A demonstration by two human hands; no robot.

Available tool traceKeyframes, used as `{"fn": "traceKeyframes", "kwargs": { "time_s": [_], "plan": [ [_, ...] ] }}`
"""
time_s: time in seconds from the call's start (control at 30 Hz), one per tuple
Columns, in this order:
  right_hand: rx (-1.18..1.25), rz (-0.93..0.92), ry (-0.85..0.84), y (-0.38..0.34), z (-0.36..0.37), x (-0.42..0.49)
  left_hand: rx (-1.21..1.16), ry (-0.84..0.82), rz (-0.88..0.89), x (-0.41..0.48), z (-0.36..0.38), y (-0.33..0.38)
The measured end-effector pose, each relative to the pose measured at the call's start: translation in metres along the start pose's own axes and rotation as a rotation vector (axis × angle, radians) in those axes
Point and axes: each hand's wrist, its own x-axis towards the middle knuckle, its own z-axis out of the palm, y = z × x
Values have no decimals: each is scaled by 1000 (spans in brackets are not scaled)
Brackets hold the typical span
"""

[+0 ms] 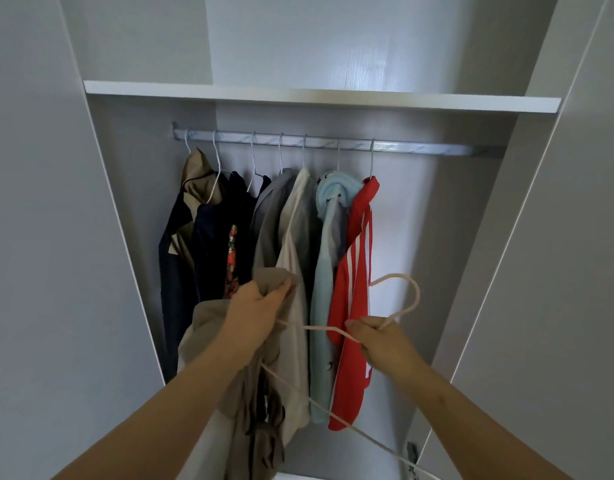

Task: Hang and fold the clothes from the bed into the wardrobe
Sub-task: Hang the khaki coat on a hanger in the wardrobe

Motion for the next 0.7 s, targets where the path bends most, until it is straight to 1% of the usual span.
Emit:
{"fn": "traceKeyframes", "kwargs": {
  "time_s": [0.1,0.17,0.23,0.3,0.33,0.4,0.43,0.47,0.5,0.57,0.6,0.63,0.67,0.7],
  "plan": [
    [97,27,37,0,16,-4,-77,-224,-4,-16,16,3],
    [241,68,49,0,21,-8,-40,-340,-22,-21,17,2],
    [353,76,33,-2,23,-11,52,-464,-17,-23,12,0],
    [405,63,44,-5,24,-14,255,-594,48,-25,4,0],
    [424,56,58,-7,24,-16,392,-636,116,-25,0,-3],
    [466,45,85,-10,24,-19,620,-669,285,-24,-10,-6],
    [495,39,98,-12,22,-20,679,-672,358,-23,-15,-6],
    [521,33,111,-12,18,-21,710,-622,439,-19,-19,-10],
    [540,24,125,-12,14,-21,677,-516,515,-16,-24,-12],
    [559,2,152,-14,4,-20,514,-120,630,-6,-31,-11],
    [551,-6,163,-14,0,-19,472,86,621,4,-35,-13],
    [534,-11,170,-15,-3,-18,485,227,528,14,-38,-12],
    [521,-14,177,-16,-5,-18,532,255,357,26,-41,-13],
    [519,-15,182,-17,-6,-17,564,188,191,36,-43,-13]
  ]
}}
